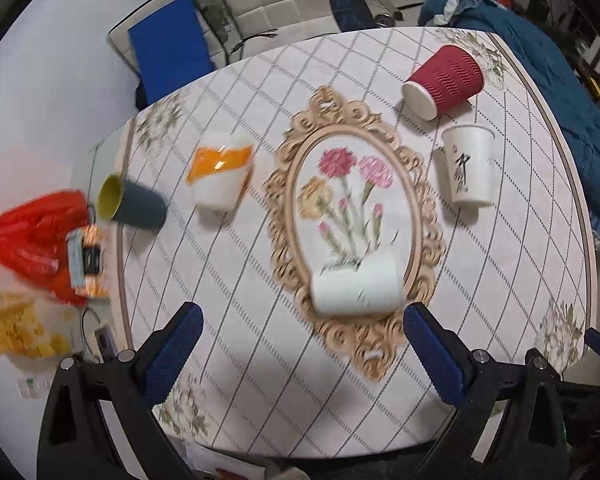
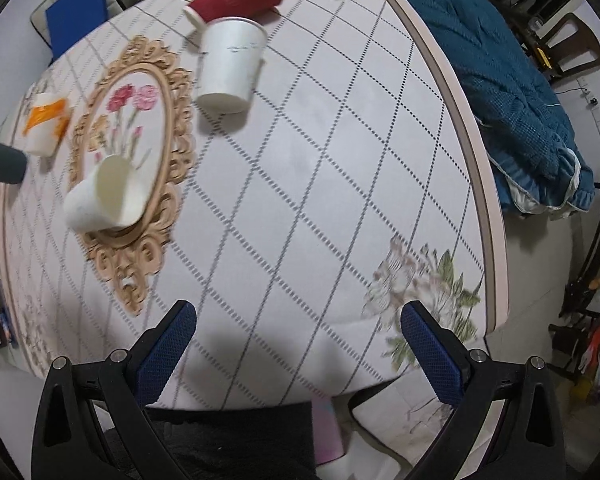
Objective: Flip cup upside down
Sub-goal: 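Move the left gripper toward the red ribbed cup lying on its side, then close the left gripper around the red ribbed cup and lift it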
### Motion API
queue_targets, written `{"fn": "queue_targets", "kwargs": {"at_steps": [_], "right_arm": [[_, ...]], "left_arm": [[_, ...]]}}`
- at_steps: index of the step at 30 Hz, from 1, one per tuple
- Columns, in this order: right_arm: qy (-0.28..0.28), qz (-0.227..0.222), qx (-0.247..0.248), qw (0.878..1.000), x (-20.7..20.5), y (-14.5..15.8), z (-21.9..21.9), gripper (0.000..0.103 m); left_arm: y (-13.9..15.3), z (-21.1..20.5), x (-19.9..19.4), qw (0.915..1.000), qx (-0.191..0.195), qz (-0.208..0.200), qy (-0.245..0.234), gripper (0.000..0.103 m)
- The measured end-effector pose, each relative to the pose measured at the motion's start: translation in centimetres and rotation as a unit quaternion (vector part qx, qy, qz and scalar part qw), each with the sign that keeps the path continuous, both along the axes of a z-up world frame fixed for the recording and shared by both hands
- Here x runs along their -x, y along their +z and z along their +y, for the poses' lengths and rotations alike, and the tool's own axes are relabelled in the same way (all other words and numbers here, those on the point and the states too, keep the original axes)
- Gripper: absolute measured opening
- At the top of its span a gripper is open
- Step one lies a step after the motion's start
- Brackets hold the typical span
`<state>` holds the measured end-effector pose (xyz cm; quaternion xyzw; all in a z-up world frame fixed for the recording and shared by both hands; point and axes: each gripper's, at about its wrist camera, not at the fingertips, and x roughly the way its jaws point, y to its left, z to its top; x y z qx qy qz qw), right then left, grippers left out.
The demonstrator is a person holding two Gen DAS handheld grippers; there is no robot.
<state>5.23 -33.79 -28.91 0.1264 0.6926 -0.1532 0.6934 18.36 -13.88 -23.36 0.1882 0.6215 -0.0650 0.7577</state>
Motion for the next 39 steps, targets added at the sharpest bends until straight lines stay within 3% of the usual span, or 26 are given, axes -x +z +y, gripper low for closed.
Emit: {"fn": "queue_targets", "kwargs": {"at_steps": [12, 28, 39], "right_arm": [[0.008, 0.029, 0.003, 1.0, -4.7, -3.3, -6.1, 0.103], [0.019, 0.027, 0.026, 0.999, -11.5, -4.1, -12.2, 0.103], [0.011, 0.037, 0.023, 0.999, -13.3, -5.9, -14.6, 0.103]], "left_arm": [[-3.1, -9.7, -7.3, 0.9917, -0.046, -0.008, -0.12, 0.103], [-7.1, -20.4, -15.6, 0.9639, -0.072, 0.014, -0.256, 0.103], [-10.6, -23.8, -17.3, 0.9473, -0.082, 0.054, -0.305, 0.103]]}}
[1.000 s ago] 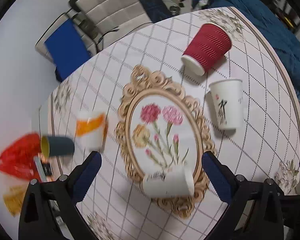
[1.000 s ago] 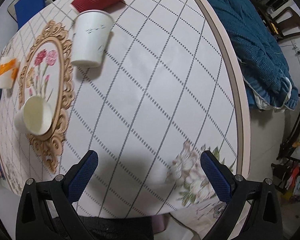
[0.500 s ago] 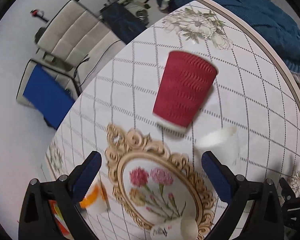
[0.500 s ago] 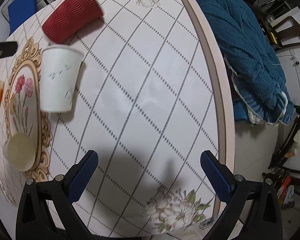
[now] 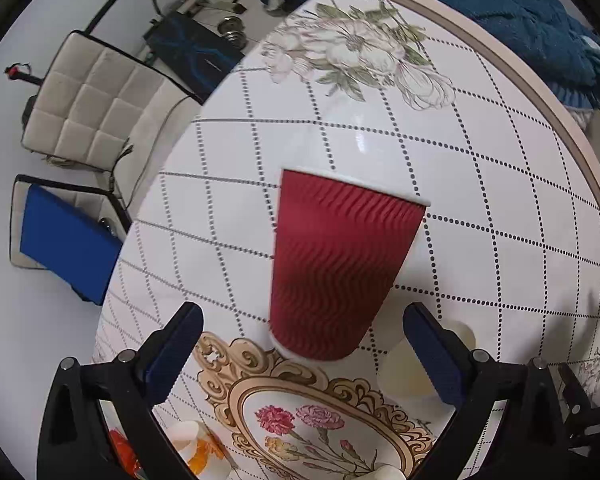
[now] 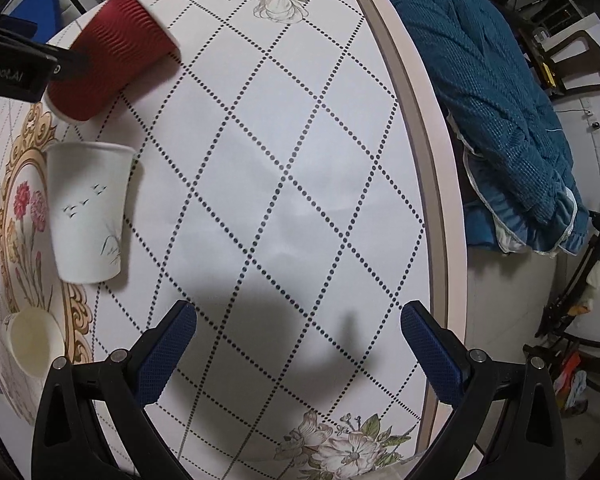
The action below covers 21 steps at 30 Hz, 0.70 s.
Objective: Flip cup upside down
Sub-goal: 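Close the left gripper around the red ribbed cup and lift it, then carry the red cup with the left gripper, turning its rim upward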
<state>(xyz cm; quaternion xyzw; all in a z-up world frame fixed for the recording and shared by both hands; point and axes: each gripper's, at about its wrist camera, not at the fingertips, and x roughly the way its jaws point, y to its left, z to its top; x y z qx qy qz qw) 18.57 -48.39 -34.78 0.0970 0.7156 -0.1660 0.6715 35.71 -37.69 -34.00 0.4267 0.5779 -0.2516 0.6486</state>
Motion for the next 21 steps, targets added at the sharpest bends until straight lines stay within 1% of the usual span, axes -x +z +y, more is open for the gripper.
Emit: {"fn": "queue_targets", "kwargs": {"at_steps": [10, 13, 14, 16, 17, 21], "right_arm": [[-0.005, 0.006, 0.004, 1.0, -0.5, -0.5, -0.3, 0.103], [-0.007, 0.008, 0.005, 1.0, -0.3, -0.7, -0.5, 0.103], [-0.007, 0.008, 0.006, 1.0, -0.2, -0.7, -0.5, 0.103], [-0.009, 0.01, 0.006, 1.0, -0.1, -0.8, -0.7, 0.103], [-0.011, 0.01, 0.006, 1.0, 0.0, -0.9, -0.8, 0.103], [-0.015, 0.011, 0.008, 1.0, 0.3, -1.1, -1.2, 0.103]], "left_arm": [[-2.8, -1.8, 0.4, 0.9991, -0.014, 0.028, -0.028, 0.103], [-3.2, -2.4, 0.7, 0.9988, -0.012, 0.029, -0.038, 0.103], [-3.3, -2.7, 0.8, 0.9987, -0.01, 0.029, -0.041, 0.098], [-3.6, -3.0, 0.9, 0.9985, -0.011, 0.026, -0.046, 0.083], [-3.7, -3.2, 0.9, 0.9986, -0.011, 0.025, -0.045, 0.08], [-3.3, -3.5, 1.0, 0.9992, 0.002, 0.016, -0.037, 0.079]]}}
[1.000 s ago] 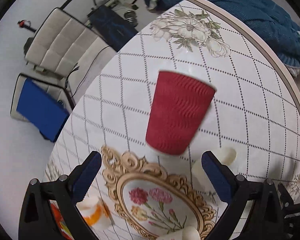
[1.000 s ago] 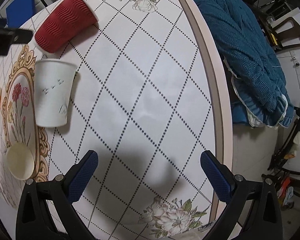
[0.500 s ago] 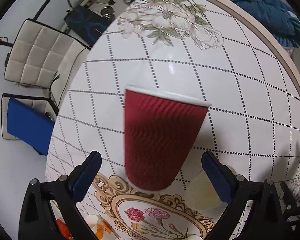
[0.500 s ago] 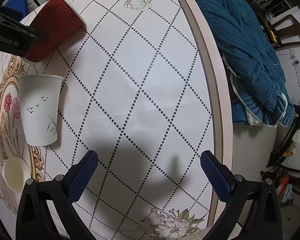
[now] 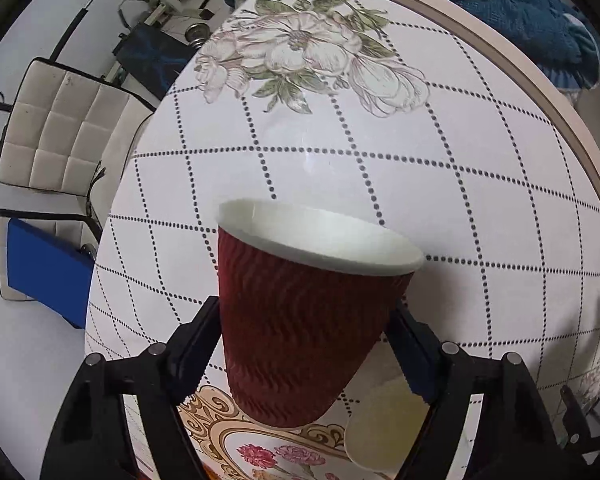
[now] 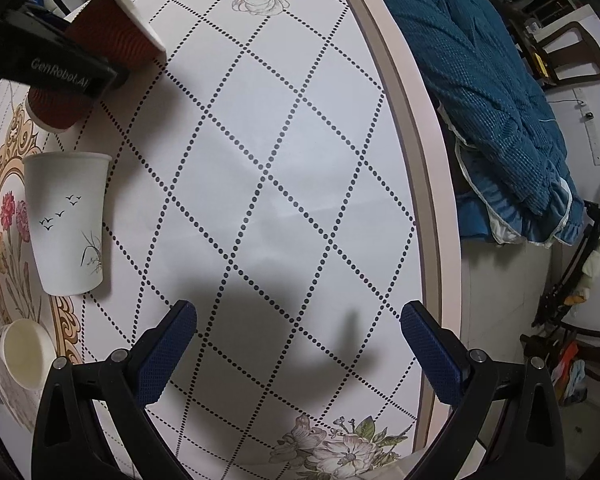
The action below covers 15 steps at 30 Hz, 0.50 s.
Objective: Flip cup upside down
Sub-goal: 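Carry the red cup with the left gripper, turning its rim upward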
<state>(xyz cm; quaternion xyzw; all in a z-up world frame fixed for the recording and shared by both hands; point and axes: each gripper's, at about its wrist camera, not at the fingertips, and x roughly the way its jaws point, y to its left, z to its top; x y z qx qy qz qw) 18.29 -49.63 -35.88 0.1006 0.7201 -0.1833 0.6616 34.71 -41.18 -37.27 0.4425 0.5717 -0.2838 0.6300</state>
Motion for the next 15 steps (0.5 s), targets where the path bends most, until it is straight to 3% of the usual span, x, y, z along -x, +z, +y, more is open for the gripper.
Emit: {"fn": "queue_targets", "kwargs": {"at_steps": [6, 15], "right_arm": [[-0.006, 0.0, 0.001, 1.0, 0.2, -0.1, -0.4, 0.103], [-0.006, -0.008, -0.001, 1.0, 0.4, 0.7, 0.4, 0.103]], "left_arm": [[1.0, 0.9, -0.6, 0.9994, 0.015, -0.009, 0.031, 0.078], [4.9, 3.5, -0.9, 0.9956, 0.048, -0.01, 0.08, 0.078]]}}
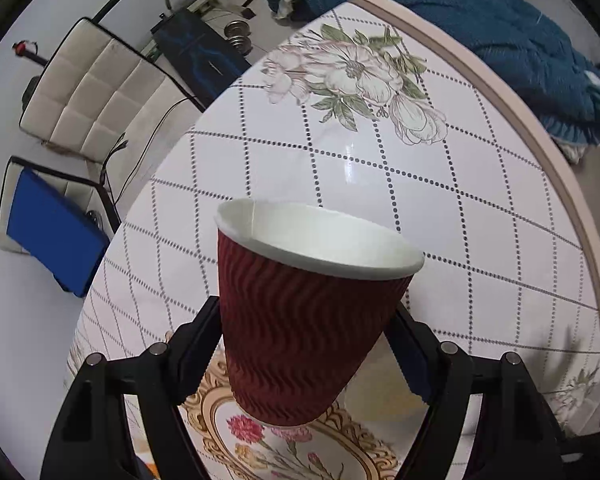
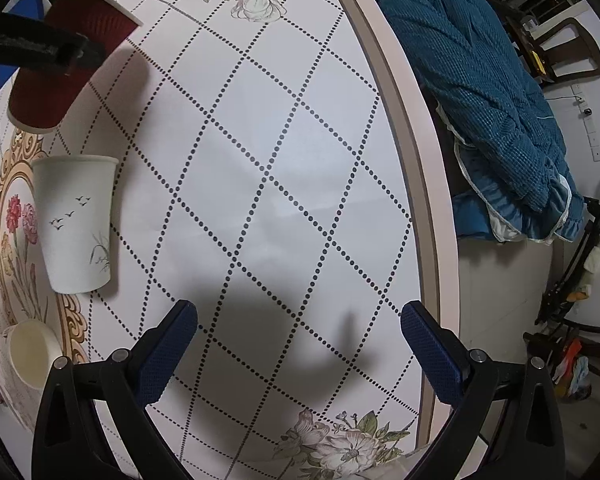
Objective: Flip cup upside down
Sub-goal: 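Carry the red cup with the left gripper, turning its rim upward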
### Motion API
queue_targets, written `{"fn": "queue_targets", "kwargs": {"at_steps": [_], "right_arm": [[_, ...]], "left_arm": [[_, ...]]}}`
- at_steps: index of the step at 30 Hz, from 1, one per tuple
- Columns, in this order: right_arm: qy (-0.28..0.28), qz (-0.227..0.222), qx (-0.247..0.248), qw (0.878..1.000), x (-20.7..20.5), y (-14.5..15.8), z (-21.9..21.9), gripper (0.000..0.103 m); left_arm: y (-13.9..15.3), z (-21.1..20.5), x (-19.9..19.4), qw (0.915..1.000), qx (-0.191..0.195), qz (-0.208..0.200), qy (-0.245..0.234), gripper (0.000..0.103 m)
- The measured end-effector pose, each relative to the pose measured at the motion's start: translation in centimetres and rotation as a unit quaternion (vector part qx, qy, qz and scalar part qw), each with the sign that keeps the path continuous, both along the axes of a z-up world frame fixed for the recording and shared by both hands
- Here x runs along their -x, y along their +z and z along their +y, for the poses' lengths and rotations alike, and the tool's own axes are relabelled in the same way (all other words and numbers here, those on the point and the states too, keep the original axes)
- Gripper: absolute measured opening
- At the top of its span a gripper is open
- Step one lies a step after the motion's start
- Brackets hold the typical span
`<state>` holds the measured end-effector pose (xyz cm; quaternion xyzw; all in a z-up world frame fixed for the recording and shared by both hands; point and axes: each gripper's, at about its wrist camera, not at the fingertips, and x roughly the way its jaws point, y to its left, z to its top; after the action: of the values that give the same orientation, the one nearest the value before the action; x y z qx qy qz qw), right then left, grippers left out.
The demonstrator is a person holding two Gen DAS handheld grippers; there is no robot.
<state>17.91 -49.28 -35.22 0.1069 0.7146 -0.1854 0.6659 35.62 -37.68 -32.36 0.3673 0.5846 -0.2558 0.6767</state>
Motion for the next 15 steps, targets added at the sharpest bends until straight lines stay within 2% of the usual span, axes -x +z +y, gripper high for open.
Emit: {"fn": "queue_targets", "kwargs": {"at_steps": [8, 15], "right_arm": [[0.003, -0.015, -0.005, 1.0, 0.6, 2.3, 1.5, 0.103], [0.025, -0.032, -0.005, 0.999, 1.7, 5.1, 5.1, 0.103]], "left_arm": [[4.4, 4.4, 1.5, 0.9985, 0.026, 0.003, 0.047, 0.078], [7.7, 11.0, 5.2, 0.9926, 0.045, 0.02, 0.111, 0.078]]}}
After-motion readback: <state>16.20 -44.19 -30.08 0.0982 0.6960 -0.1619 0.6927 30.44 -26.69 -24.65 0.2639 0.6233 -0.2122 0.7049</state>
